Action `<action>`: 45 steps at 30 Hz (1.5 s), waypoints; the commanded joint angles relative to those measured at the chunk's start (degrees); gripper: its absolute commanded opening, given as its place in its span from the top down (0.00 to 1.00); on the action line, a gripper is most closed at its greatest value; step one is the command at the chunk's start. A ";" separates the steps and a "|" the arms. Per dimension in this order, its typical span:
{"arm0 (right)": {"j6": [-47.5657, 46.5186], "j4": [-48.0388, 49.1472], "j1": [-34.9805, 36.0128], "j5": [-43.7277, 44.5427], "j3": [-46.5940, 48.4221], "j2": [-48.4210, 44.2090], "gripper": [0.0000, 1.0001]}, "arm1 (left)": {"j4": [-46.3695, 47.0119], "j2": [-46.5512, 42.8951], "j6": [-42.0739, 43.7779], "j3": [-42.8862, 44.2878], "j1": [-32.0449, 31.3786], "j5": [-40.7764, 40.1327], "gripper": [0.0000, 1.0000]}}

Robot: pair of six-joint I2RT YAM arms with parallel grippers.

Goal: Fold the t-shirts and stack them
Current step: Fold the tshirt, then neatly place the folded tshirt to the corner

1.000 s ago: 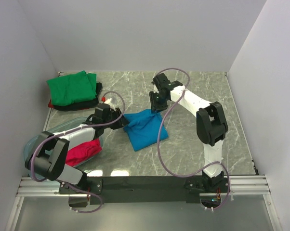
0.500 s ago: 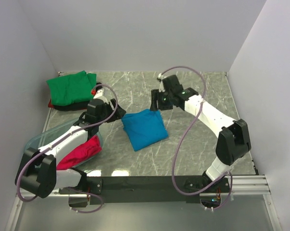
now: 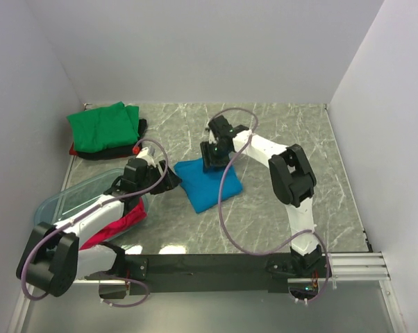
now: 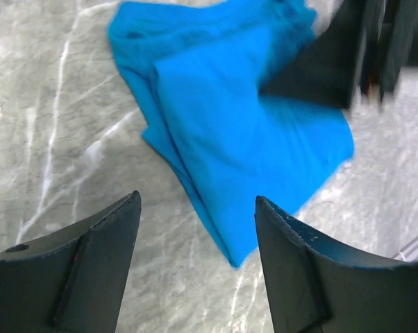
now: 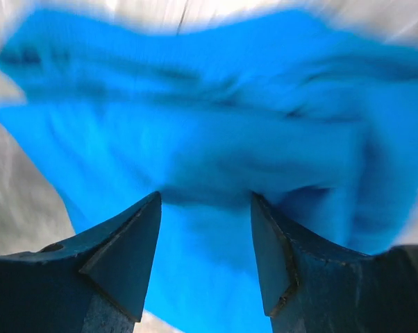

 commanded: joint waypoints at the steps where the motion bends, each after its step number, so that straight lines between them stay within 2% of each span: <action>1: 0.98 -0.66 -4.02 7.80 7.32 1.33 0.38 | 1.49 -3.10 -0.51 -0.75 -0.06 1.95 0.28; 6: 2.56 0.82 -7.02 10.19 10.05 1.77 0.37 | 0.35 -6.52 -1.03 -2.60 -0.06 2.48 0.28; 12: 2.57 1.97 -7.72 10.98 9.80 0.90 0.38 | 3.68 -7.23 -3.05 -6.11 -0.06 5.47 0.28; 17: 3.79 8.46 -7.37 12.12 -3.90 -9.97 0.38 | 10.08 -4.96 -5.43 -8.84 -0.33 7.84 0.28; 22: 3.88 11.02 -6.32 13.27 -15.23 -18.17 0.39 | 16.95 -0.74 -8.33 -10.25 -0.59 11.00 0.27; 30: 5.02 14.27 -2.36 14.85 -23.60 -23.28 0.42 | 24.42 6.74 -10.97 -10.78 -1.82 11.89 0.27; 33: 4.68 15.24 -1.48 14.68 -24.40 -22.40 0.47 | 25.65 8.49 -11.23 -10.43 -2.43 11.19 0.26; 36: 4.76 15.07 -1.22 14.85 -24.40 -19.60 0.57 | 26.18 9.90 -11.58 -10.16 -2.87 10.22 0.26; 43: 5.29 13.22 -0.69 17.75 -24.22 -13.00 0.92 | 24.17 13.07 -12.46 -9.28 -4.72 5.48 0.23; 45: 5.38 13.22 -0.43 17.84 -24.92 -12.38 0.97 | 23.81 13.42 -12.55 -9.37 -5.33 4.16 0.23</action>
